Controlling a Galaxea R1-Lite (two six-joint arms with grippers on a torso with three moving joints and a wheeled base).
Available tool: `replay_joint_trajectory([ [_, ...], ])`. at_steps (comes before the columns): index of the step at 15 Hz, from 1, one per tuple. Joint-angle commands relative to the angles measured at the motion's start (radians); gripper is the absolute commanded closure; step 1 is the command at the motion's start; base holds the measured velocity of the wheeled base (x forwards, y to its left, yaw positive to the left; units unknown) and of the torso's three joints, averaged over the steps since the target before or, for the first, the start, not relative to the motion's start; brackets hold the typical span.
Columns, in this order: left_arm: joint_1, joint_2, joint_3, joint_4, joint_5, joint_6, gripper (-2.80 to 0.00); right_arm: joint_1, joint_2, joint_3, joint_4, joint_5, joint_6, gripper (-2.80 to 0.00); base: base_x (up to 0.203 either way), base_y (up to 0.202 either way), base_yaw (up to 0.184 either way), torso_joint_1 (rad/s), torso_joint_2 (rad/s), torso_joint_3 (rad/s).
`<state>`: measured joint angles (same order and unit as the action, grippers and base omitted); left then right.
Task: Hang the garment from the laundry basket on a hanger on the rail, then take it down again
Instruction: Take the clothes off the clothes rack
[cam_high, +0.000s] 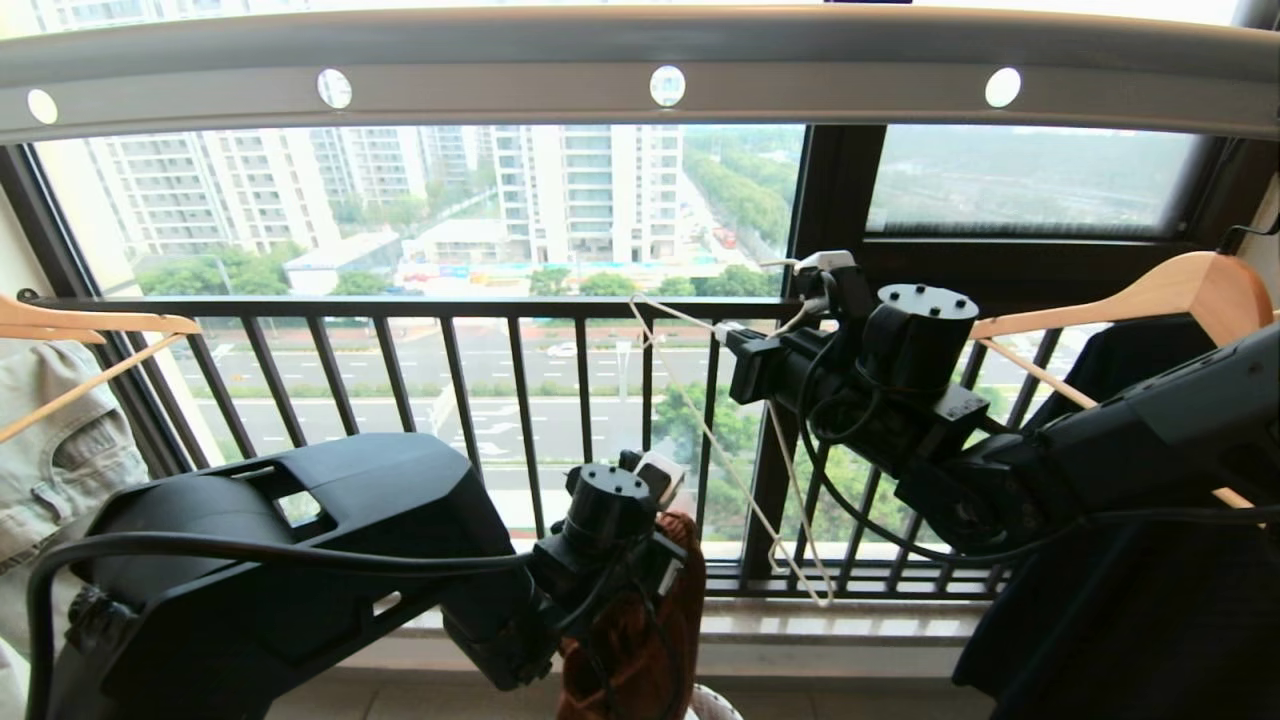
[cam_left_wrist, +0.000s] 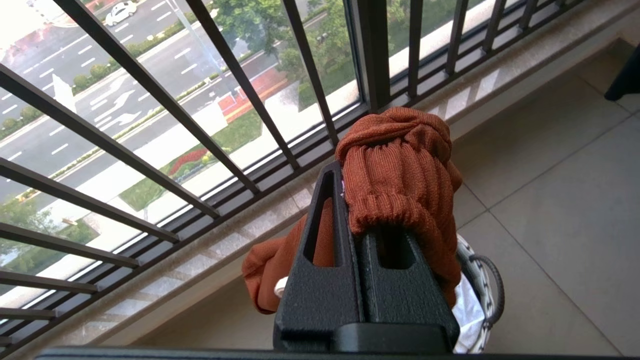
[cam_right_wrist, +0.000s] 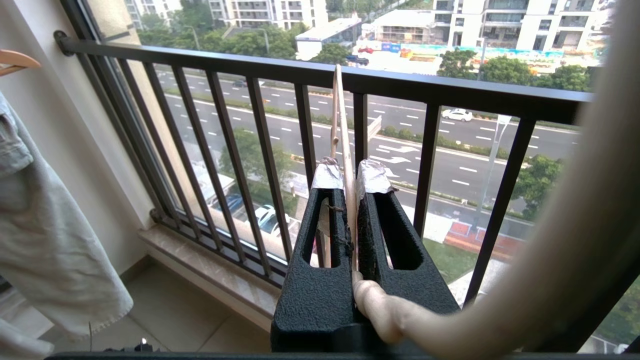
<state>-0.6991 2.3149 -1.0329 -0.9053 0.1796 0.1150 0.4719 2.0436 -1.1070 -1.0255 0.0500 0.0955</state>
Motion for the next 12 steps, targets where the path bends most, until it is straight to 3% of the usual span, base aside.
replay_joint_trajectory([
  [1,0.018,-0.002,-0.030,-0.007,0.004,-0.006,0.00,-0.016,0.007,-0.002,-0.005,0.001,-0.003,0.00,0.000,0.000,0.000,0.000,0.00,0.000],
  [6,0.048,0.066,-0.093,-0.006,0.009,-0.021,0.00,-0.038,0.026,0.007,-0.005,0.002,-0.085,0.00,0.000,0.000,0.000,0.000,0.00,0.000],
  [12,0.073,0.258,-0.229,-0.007,0.117,-0.013,0.00,-0.038,-0.031,0.033,0.006,0.004,-0.094,0.00,0.000,0.000,0.000,0.000,0.00,0.000],
])
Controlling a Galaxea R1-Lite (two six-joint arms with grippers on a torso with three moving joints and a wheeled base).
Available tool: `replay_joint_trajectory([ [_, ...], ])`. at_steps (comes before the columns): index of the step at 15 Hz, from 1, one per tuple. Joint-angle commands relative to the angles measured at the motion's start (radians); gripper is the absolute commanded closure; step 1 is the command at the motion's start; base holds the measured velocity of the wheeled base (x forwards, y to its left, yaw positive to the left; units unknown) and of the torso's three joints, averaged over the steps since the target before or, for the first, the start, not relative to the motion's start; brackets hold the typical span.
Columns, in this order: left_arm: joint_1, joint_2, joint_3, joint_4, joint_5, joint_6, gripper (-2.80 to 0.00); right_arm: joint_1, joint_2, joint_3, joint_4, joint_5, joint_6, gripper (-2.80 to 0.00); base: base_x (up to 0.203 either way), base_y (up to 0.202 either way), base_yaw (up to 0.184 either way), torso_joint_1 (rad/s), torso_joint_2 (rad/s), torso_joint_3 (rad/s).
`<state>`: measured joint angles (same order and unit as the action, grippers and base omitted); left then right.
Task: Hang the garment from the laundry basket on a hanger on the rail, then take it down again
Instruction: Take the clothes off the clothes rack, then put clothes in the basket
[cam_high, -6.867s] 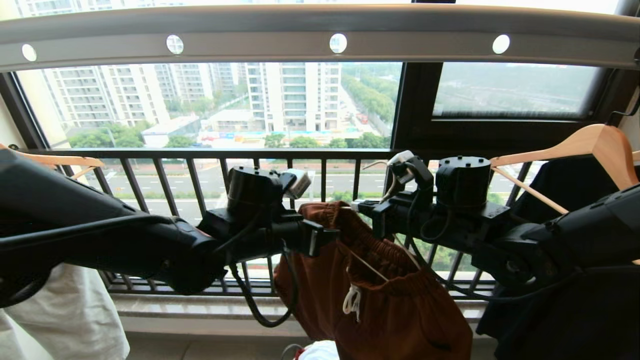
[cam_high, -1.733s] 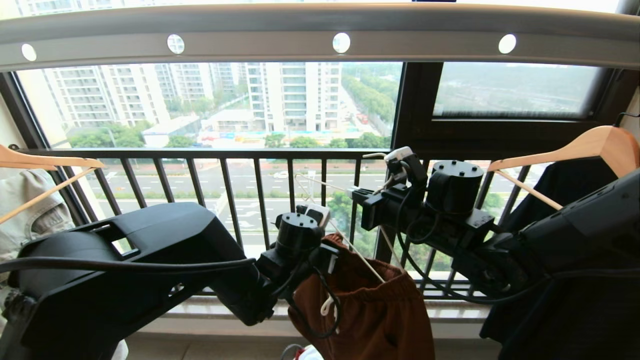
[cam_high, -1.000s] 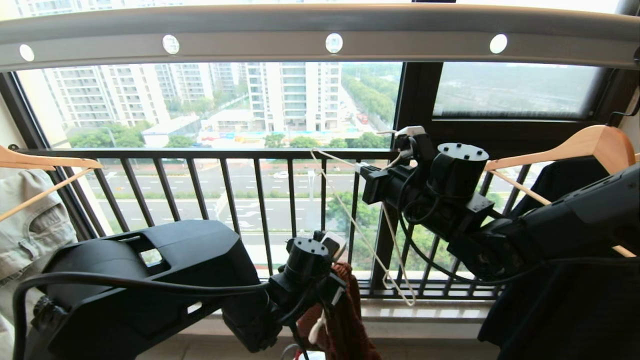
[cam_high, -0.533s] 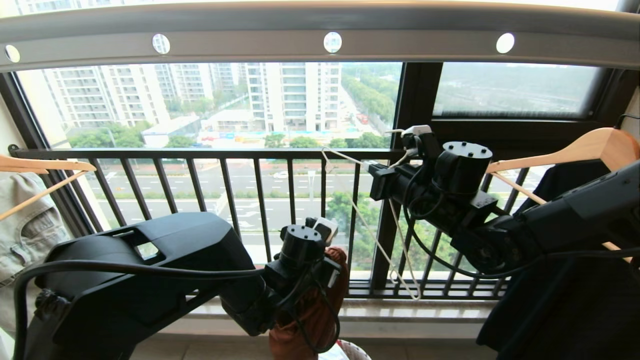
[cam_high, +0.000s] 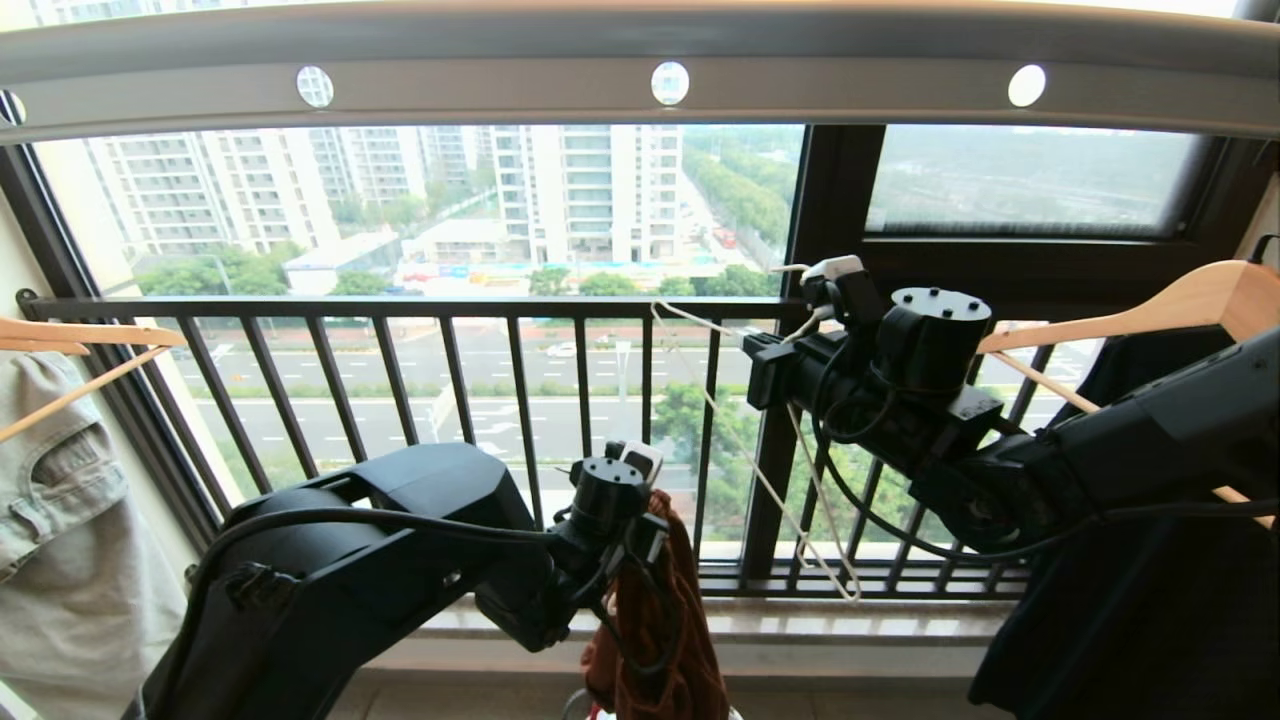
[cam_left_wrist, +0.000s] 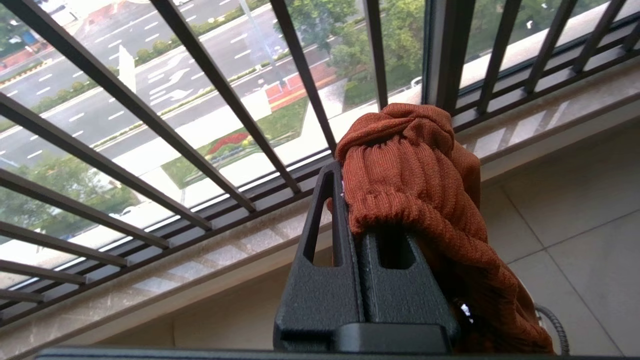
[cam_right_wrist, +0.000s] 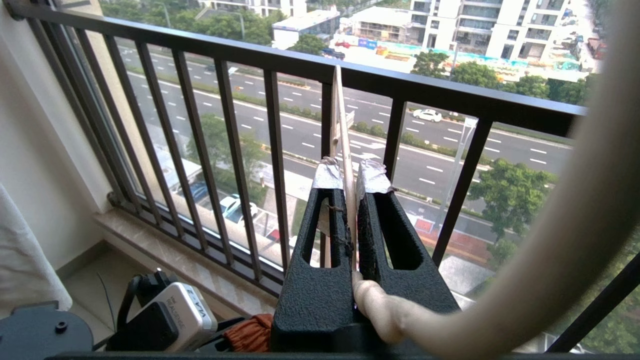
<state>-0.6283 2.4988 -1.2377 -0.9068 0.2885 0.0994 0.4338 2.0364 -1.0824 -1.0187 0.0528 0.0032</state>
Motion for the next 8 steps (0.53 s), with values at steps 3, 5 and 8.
replay_joint_trajectory([
  [3,0.001,0.092,-0.029,-0.004,0.014,0.011,0.00,0.002,-0.047,0.012,0.066,-0.001,-0.029,0.00,0.000,0.000,0.000,0.000,0.00,0.000],
  [5,0.001,0.100,-0.031,-0.004,0.014,0.019,0.00,0.003,-0.047,0.012,0.069,-0.002,-0.031,0.00,0.000,0.000,0.000,0.000,0.00,0.000],
  [8,0.001,0.100,-0.031,-0.004,0.012,0.019,0.00,0.008,-0.047,0.013,0.080,-0.002,-0.035,0.00,0.000,0.000,0.000,0.000,0.00,0.000],
])
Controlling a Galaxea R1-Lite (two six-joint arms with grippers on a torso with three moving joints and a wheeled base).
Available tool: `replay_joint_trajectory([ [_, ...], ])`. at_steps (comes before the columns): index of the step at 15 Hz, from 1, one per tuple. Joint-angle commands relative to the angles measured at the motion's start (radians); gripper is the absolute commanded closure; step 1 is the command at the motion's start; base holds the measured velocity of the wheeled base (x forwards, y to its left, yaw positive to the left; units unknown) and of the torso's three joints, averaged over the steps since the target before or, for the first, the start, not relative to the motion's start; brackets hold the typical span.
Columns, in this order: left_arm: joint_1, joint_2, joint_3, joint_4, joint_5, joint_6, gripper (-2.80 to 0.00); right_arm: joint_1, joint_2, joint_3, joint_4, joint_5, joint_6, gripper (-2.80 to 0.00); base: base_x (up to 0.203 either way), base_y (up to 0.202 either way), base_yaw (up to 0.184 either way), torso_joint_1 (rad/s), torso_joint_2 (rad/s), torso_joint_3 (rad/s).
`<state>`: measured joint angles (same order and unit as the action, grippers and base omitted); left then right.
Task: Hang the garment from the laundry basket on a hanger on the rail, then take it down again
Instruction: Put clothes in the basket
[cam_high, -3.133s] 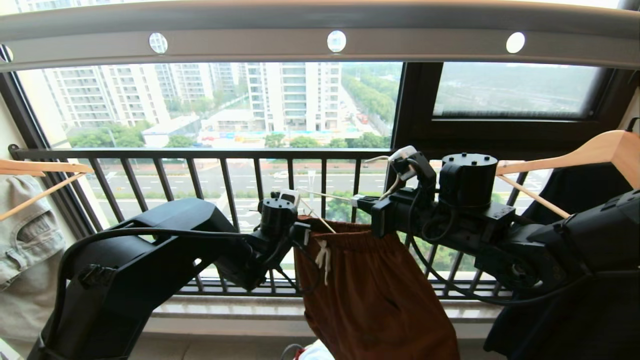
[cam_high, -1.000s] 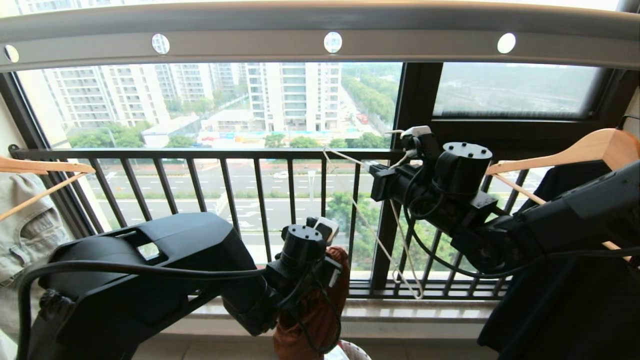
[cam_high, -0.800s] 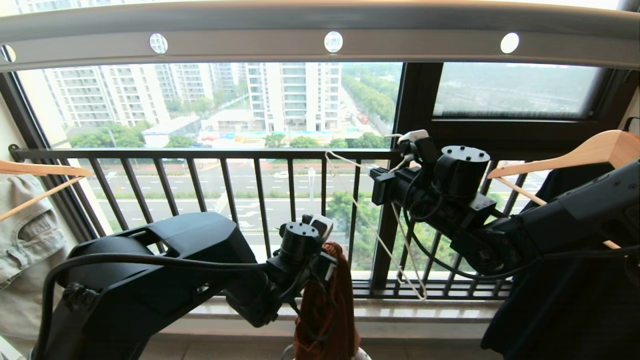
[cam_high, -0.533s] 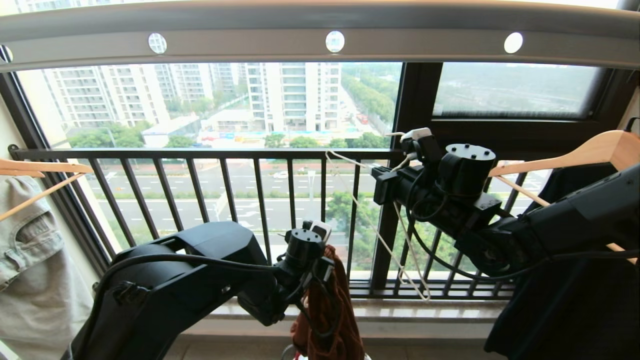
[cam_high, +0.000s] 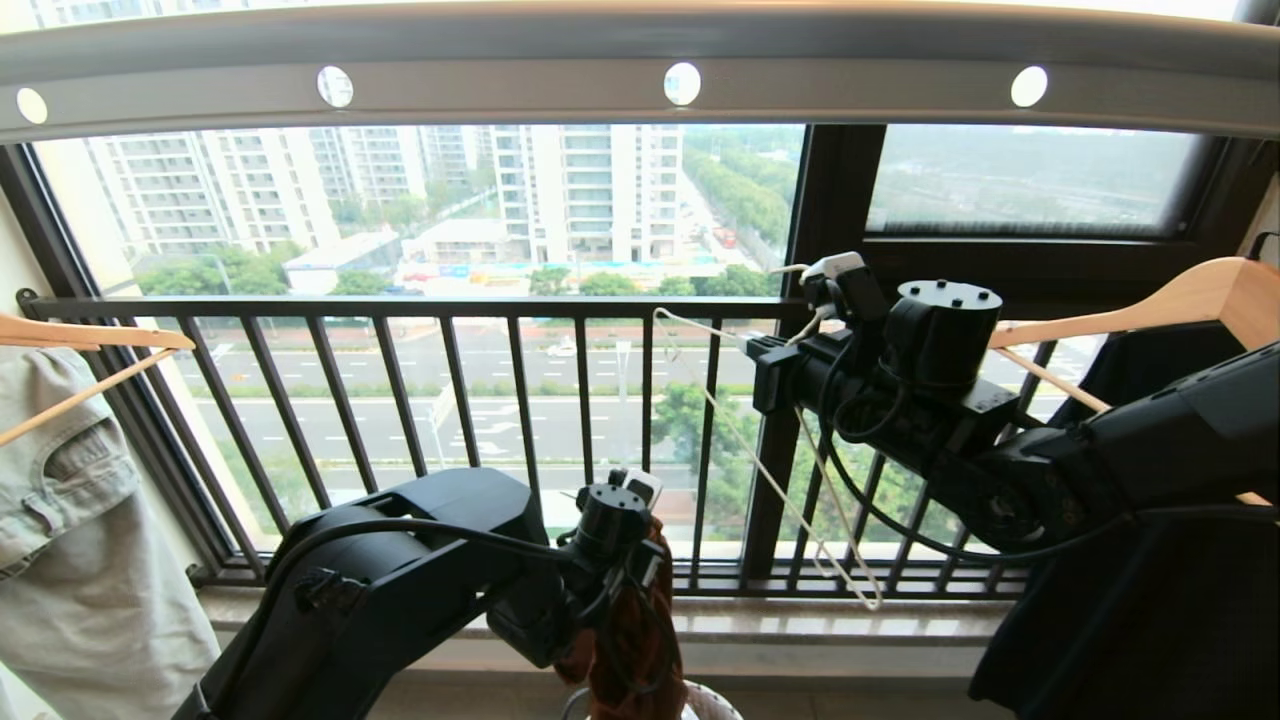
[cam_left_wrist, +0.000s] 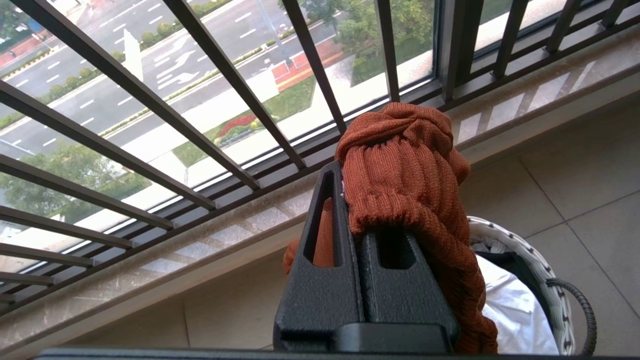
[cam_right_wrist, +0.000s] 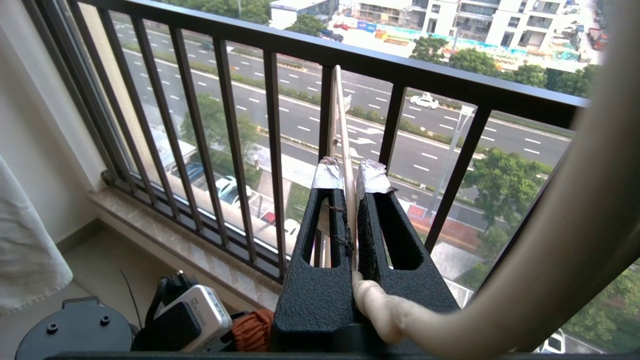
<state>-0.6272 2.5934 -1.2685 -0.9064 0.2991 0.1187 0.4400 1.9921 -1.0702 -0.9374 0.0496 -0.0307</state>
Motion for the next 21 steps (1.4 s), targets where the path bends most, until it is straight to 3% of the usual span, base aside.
replay_joint_trajectory([
  [1,0.000,0.005,0.000,-0.005,0.002,-0.001,0.00,0.003,-0.003,0.001,0.000,-0.001,-0.002,0.00,0.000,0.000,0.000,0.000,0.00,0.000],
  [3,0.000,0.005,0.000,-0.005,0.003,0.000,0.00,0.003,-0.001,0.001,0.000,0.000,-0.002,0.00,0.000,0.000,0.000,0.000,0.00,0.000],
  [4,0.000,0.005,0.000,-0.005,0.003,0.001,-2.80,0.003,-0.001,0.001,0.000,-0.001,-0.002,0.00,0.000,0.000,0.000,0.000,0.00,0.000],
  [11,-0.003,-0.018,0.014,-0.002,0.009,0.004,-2.80,0.003,-0.001,0.001,-0.001,0.001,-0.002,0.00,0.000,0.000,0.000,0.000,0.00,0.000],
  [14,-0.002,-0.077,0.057,0.057,0.006,0.045,-2.80,0.003,-0.001,0.001,-0.001,0.001,-0.002,0.00,0.000,0.000,0.000,0.000,0.00,0.000],
  [17,-0.003,-0.141,0.029,0.331,0.008,0.017,-2.80,0.003,-0.002,-0.003,-0.001,0.001,-0.001,0.00,0.000,0.000,0.000,0.000,0.00,0.000],
  [21,-0.007,-0.205,-0.081,0.709,0.008,-0.099,-2.80,0.003,-0.003,-0.005,0.000,0.001,0.000,0.00,0.000,0.000,0.000,0.000,0.00,0.000],
])
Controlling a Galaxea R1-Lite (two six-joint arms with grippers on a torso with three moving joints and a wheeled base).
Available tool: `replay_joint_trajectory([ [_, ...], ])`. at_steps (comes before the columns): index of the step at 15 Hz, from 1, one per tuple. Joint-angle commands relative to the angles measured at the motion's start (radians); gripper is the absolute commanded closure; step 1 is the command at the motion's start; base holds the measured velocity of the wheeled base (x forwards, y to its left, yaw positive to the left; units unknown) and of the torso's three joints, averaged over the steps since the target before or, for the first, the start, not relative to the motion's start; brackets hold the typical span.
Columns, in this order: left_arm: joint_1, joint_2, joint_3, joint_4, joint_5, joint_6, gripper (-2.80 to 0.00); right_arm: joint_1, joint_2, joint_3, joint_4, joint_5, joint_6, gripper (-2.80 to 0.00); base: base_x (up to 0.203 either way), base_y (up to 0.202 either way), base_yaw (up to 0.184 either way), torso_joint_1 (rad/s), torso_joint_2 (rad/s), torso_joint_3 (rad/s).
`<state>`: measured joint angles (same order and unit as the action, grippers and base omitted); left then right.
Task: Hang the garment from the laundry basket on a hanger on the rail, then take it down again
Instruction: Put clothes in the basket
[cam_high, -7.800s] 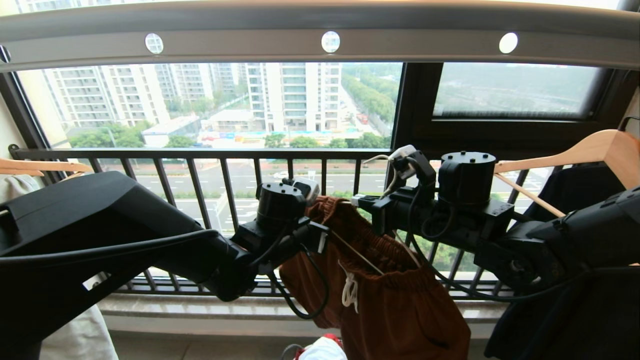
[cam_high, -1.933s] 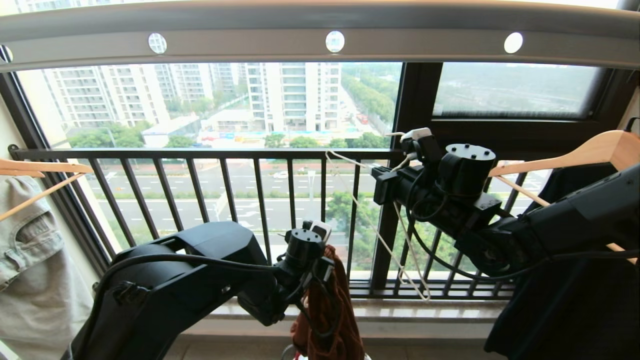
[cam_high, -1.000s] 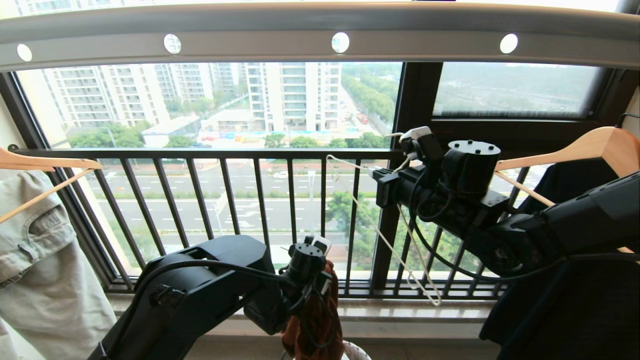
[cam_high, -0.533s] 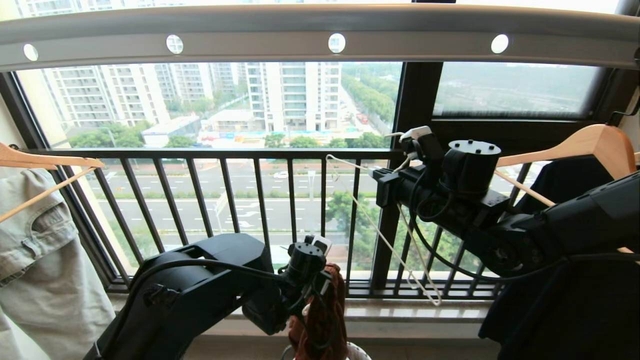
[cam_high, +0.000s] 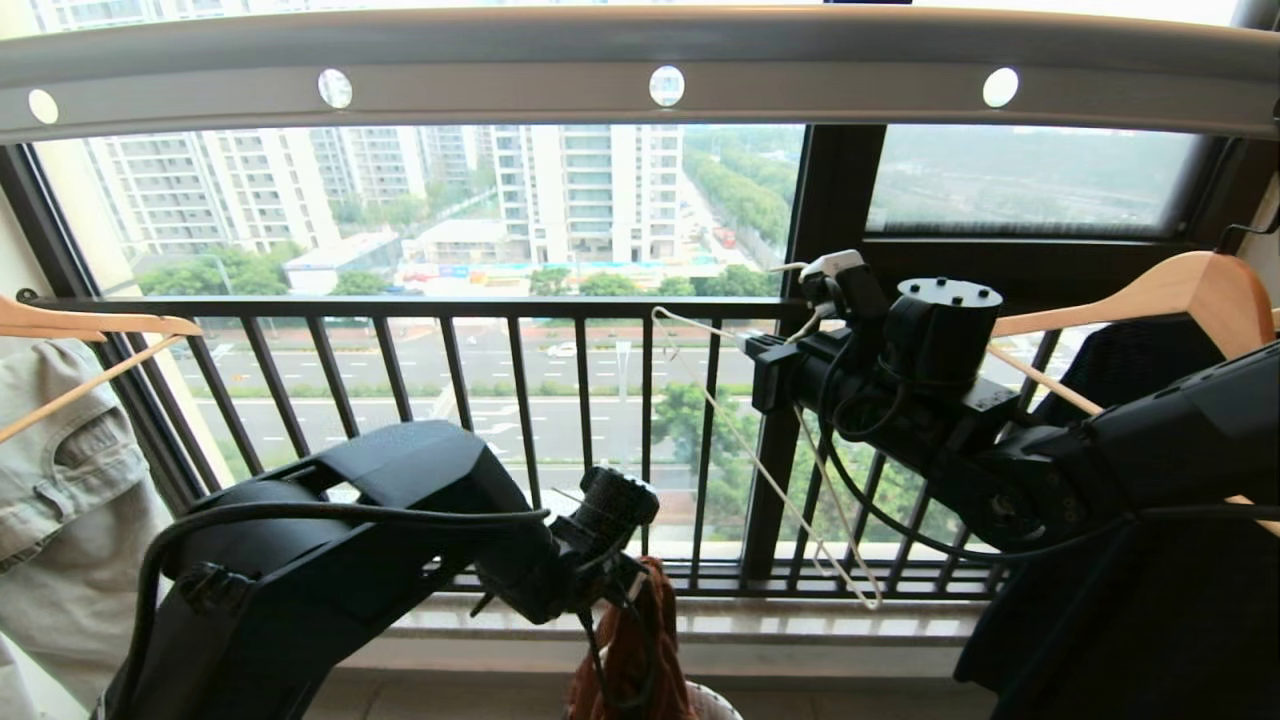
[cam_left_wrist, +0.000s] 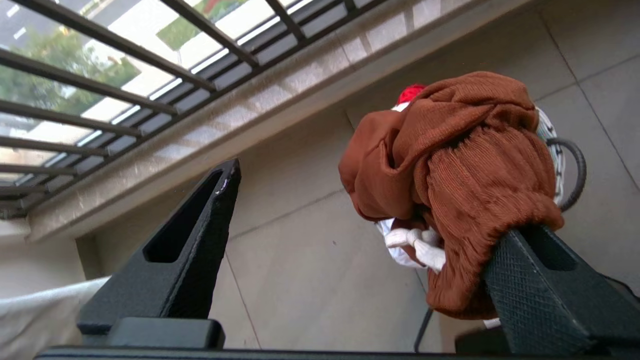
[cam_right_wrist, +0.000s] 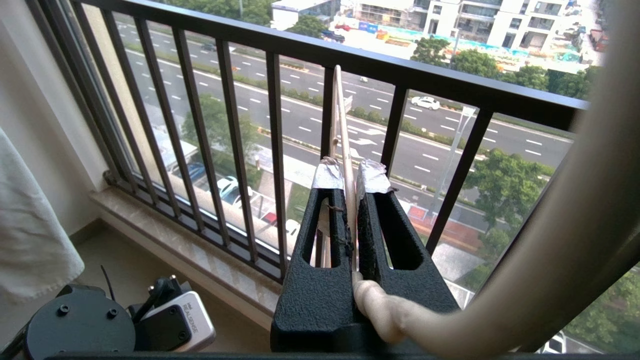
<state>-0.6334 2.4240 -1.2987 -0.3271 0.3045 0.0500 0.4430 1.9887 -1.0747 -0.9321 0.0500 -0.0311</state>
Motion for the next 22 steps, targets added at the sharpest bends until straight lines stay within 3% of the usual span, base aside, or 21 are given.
replay_joint_trajectory([
  [1,-0.002,-0.032,-0.083,0.178,0.004,-0.073,-2.80,0.000,0.001,-0.001,-0.005,0.001,0.000,0.00,0.000,0.000,0.000,0.000,0.00,0.000],
  [7,-0.026,-0.005,-0.249,0.432,0.007,-0.259,-2.80,0.000,0.001,-0.002,-0.005,0.001,-0.001,0.00,0.000,0.000,0.000,0.000,0.00,0.000],
  [10,-0.028,-0.008,-0.246,0.434,0.008,-0.263,-2.80,0.000,0.001,-0.002,-0.005,0.001,0.000,0.00,0.000,0.000,0.000,0.000,0.00,0.000],
  [11,-0.028,-0.005,-0.245,0.434,0.008,-0.263,-2.55,0.000,0.001,-0.002,-0.005,0.001,0.000,0.00,0.000,0.000,0.000,0.000,0.00,0.000],
  [12,-0.028,-0.005,-0.243,0.434,0.008,-0.262,0.00,0.000,0.001,-0.002,-0.007,0.001,0.000,0.00,0.000,0.000,0.000,0.000,0.00,0.000],
  [18,-0.030,-0.035,-0.244,0.481,0.010,-0.262,0.00,0.000,0.002,-0.001,-0.008,0.001,-0.001,0.00,0.000,0.000,0.000,0.000,0.00,0.000],
  [22,-0.065,-0.198,-0.244,0.653,0.035,-0.286,0.00,0.000,-0.016,0.020,-0.008,0.001,-0.001,0.00,0.000,0.000,0.000,0.000,0.00,0.000],
])
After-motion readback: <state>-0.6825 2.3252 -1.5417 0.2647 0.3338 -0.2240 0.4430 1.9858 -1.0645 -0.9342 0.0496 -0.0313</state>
